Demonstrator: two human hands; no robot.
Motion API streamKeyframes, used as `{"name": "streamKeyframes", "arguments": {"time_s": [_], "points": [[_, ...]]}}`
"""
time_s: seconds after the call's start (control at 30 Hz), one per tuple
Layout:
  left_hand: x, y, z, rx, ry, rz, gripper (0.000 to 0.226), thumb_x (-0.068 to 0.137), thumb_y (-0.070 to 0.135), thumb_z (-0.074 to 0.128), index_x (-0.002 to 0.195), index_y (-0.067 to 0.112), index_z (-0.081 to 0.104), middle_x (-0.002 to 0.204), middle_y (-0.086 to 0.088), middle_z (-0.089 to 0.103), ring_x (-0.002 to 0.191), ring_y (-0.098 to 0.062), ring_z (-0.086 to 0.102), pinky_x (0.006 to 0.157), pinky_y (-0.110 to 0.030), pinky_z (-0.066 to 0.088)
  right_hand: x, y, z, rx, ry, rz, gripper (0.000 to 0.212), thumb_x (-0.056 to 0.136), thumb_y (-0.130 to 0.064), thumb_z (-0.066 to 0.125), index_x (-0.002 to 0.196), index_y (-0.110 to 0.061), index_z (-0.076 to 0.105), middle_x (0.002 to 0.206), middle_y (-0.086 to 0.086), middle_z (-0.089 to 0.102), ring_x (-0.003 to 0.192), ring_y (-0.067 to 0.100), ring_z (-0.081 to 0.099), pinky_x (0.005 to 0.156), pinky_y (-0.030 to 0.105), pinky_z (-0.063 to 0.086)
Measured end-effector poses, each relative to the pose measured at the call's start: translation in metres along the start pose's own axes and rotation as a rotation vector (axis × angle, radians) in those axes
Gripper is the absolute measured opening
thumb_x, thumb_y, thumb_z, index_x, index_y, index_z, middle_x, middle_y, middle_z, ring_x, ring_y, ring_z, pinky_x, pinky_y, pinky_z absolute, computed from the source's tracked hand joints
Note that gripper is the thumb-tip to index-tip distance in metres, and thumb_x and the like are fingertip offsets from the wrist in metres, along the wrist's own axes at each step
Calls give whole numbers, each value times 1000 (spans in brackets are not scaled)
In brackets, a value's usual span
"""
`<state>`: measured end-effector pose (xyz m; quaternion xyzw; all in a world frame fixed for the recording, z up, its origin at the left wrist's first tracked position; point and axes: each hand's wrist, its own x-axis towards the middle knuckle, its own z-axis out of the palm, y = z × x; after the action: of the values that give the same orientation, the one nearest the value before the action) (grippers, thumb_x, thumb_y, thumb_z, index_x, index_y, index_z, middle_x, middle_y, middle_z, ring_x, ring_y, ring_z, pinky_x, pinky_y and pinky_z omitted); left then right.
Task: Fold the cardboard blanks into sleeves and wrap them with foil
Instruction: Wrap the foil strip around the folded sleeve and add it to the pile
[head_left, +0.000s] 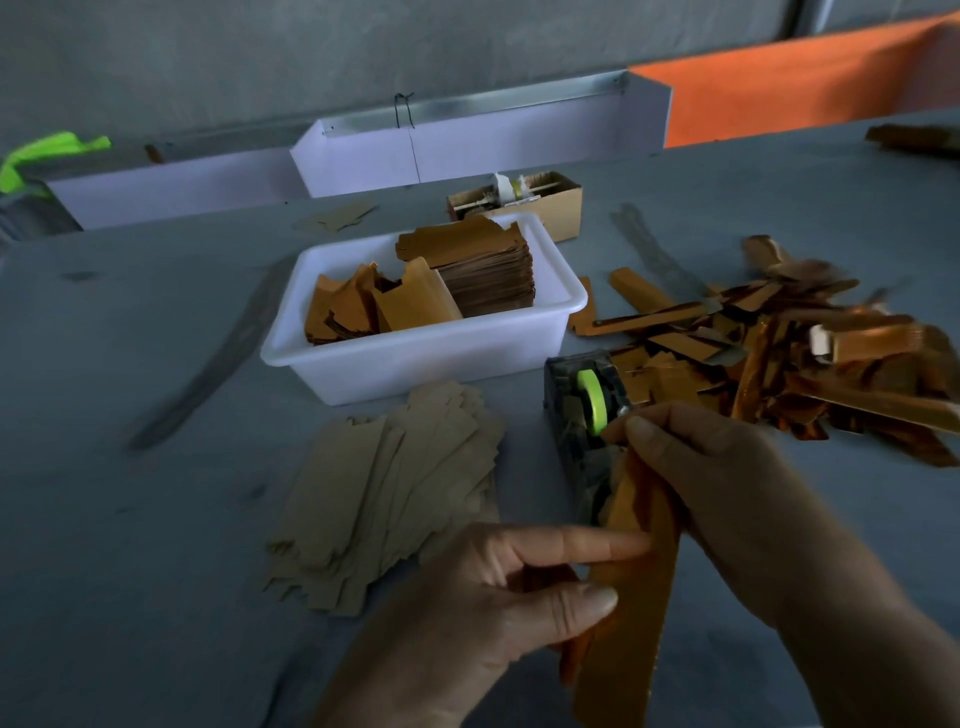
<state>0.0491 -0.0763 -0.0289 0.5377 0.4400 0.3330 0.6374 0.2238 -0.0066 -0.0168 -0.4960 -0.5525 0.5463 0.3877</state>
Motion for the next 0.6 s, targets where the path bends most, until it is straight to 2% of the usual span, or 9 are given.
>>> {"name": "streamKeyframes", "arguments": {"time_s": [0.03, 0.13, 0.2, 0.27, 0.33, 0.37, 0.47, 0.53, 0.6], "points": [[0, -2, 0, 13, 15, 8, 37, 76, 41, 72, 113, 37, 69, 99, -18, 69, 98, -32, 66, 97, -40, 49, 0, -1, 0, -9, -3, -9, 20, 92, -26, 48, 86, -24, 67, 71, 4, 65, 62, 17, 63, 61, 30, 50], [3, -6, 4, 100, 172, 50, 32, 72, 42, 74, 103, 44, 71, 68, 4, 65, 68, -9, 64, 69, -22, 50, 2, -8, -7, -48, 44, -82, 18, 90, -30, 47, 86, -24, 63, 73, 1, 68, 67, 9, 68, 54, 18, 51], [5, -8, 8, 117, 293, 72, 31, 71, 37, 72, 100, 48, 70, 58, 9, 61, 59, -4, 61, 60, -17, 47, 4, -10, -18, -86, 163, -131, 13, 89, -28, 50, 85, -28, 62, 80, 0, 69, 75, 11, 68, 62, 22, 54], [5, -10, 9, 130, 384, 77, 38, 69, 39, 71, 101, 57, 65, 56, 7, 56, 58, -7, 59, 60, -20, 46, 5, -9, -30, -131, 265, -135, 12, 87, -24, 53, 81, -31, 61, 84, 1, 66, 83, 19, 65, 78, 39, 55], [6, -12, 11, 135, 434, 83, 46, 67, 40, 72, 107, 61, 60, 59, 0, 52, 60, -12, 56, 62, -25, 47, 3, -3, -36, -152, 274, -86, 10, 86, -23, 56, 80, -28, 62, 85, 7, 65, 85, 33, 62, 84, 53, 51], [6, -13, 12, 133, 453, 88, 48, 68, 39, 72, 108, 61, 59, 61, -3, 52, 61, -14, 57, 63, -26, 48, 2, 0, -36, -167, 248, -52, 9, 85, -23, 57, 80, -26, 63, 84, 10, 64, 85, 35, 61, 82, 53, 52], [10, -13, 15, 130, 502, 108, 46, 76, 27, 76, 110, 55, 62, 60, 4, 59, 61, -7, 63, 62, -18, 48, -1, 12, -26, -196, 147, -11, 11, 85, -26, 58, 77, -24, 64, 74, 5, 63, 74, 24, 59, 62, 31, 46], [12, -13, 15, 127, 522, 111, 45, 81, 18, 74, 109, 51, 64, 61, 6, 63, 61, -4, 65, 63, -16, 48, -1, 16, -17, -239, 109, -7, 11, 86, -28, 57, 77, -27, 64, 72, -1, 61, 71, 14, 58, 59, 25, 41], [12, -13, 16, 132, 540, 101, 46, 81, 16, 73, 109, 50, 62, 64, 4, 66, 63, -5, 67, 66, -19, 52, 1, 19, -9, -283, 85, -16, 11, 86, -29, 57, 77, -28, 64, 71, -4, 62, 68, 11, 59, 58, 25, 43]]}}
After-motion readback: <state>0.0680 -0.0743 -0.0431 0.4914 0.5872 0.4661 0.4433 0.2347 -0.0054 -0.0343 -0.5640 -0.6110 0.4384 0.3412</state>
